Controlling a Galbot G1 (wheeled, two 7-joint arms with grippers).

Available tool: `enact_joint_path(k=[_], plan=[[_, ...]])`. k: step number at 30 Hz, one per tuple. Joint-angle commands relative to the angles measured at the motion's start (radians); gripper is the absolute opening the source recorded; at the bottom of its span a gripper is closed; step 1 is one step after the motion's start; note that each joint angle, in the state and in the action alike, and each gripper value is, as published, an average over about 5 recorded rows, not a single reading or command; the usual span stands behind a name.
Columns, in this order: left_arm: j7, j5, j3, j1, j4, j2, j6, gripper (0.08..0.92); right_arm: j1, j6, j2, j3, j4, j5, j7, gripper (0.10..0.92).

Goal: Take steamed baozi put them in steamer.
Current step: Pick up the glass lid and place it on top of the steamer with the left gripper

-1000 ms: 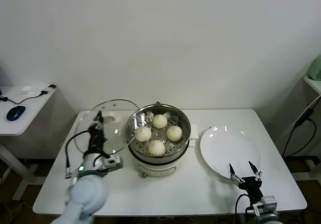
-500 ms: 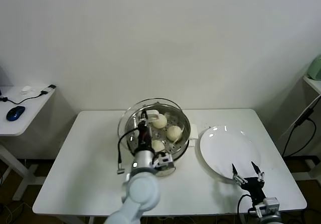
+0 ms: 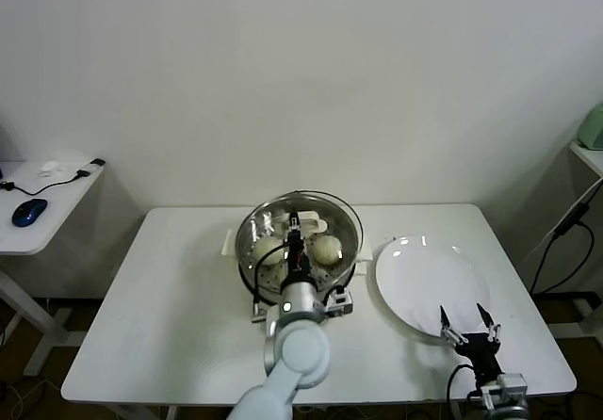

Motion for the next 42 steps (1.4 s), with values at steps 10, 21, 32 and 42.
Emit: enact_joint_path(k=[10, 21, 32, 42], plan=[[-0.022, 0.034, -0.028, -0.01, 0.078, -0.005, -0.007, 0.142, 0.001, 0.029, 0.016, 0.001, -0.008, -0.02, 0.009, 0.823], [-0.022, 0.034, -0.026, 0.012, 0.068, -0.008, -0.019, 0.142, 0.009, 0.042, 0.022, 0.0, -0.016, -0.039, 0.01, 0.823], [-0.012, -0.048, -0.023, 0.018, 0.007, 0.02, -0.045, 0.174, 0.008, 0.056, 0.029, -0.003, -0.011, -0.052, 0.004, 0.823], [0.006, -0.325, -0.017, 0.09, -0.266, 0.133, -0.067, 0.458, 0.0, 0.014, 0.023, -0.01, 0.019, -0.037, 0.006, 0.823]])
